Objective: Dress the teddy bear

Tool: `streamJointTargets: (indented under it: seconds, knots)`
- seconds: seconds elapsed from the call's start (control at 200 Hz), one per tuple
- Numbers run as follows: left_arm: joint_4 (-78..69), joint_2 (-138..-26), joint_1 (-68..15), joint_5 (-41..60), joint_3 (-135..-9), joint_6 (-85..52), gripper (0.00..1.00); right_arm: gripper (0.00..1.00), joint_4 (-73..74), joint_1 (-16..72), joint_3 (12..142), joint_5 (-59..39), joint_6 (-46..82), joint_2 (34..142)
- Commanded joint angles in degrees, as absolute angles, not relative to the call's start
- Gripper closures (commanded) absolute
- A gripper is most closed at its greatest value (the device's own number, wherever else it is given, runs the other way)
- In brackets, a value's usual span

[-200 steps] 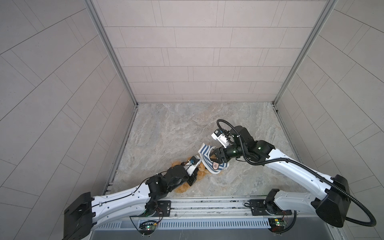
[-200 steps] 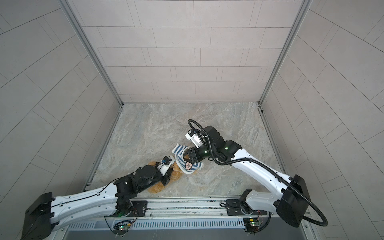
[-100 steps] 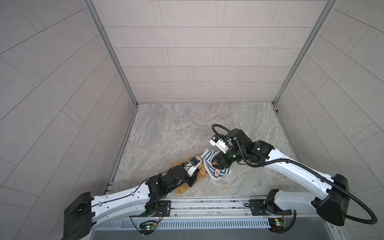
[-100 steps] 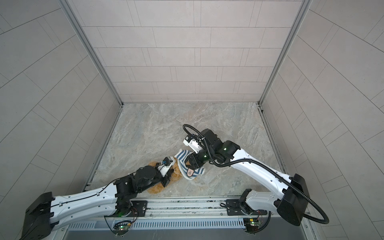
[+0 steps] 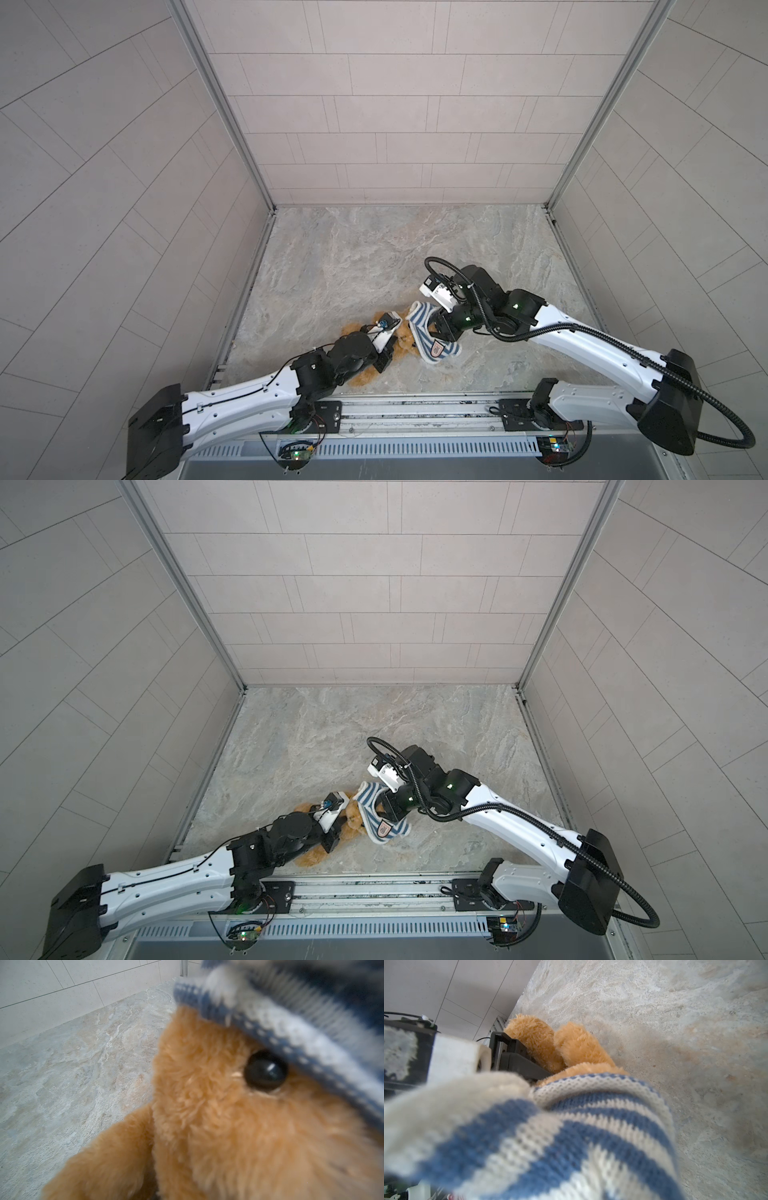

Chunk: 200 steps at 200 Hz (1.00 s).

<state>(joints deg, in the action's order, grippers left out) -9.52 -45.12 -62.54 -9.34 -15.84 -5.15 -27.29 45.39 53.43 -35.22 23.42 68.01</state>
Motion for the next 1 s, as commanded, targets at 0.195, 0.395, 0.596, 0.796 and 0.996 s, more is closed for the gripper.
streamJointTargets:
  seconds: [0.195, 0.395, 0.596, 0.796, 0.996]
  knots:
    - [-14.5, -43.8, -62.5, -9.9, -16.9, -11.1, 0.95, 1.0, -16.9, 46.8, 47.4, -32.8, 26.6, 62.5]
    - [-9.0, -43.9, -59.0, -5.6, -19.5, -18.0, 0.49, 1.0, -15.2, 46.4, 43.5, -22.3, 20.5, 57.0]
    - [-2.4, -42.5, -51.4, 4.6, -22.8, -22.8, 0.27, 1.0, -14.9, 43.0, 42.3, -17.4, 12.1, 55.3]
    - [3.6, -41.4, -45.5, 13.7, -29.0, -27.9, 0.25, 1.0, -10.4, 41.1, 42.2, -14.8, 5.0, 54.6]
    - [2.4, -49.1, -44.5, 18.6, -37.8, -33.0, 0.52, 1.0, 1.2, 41.1, 38.5, -18.2, 4.0, 56.2]
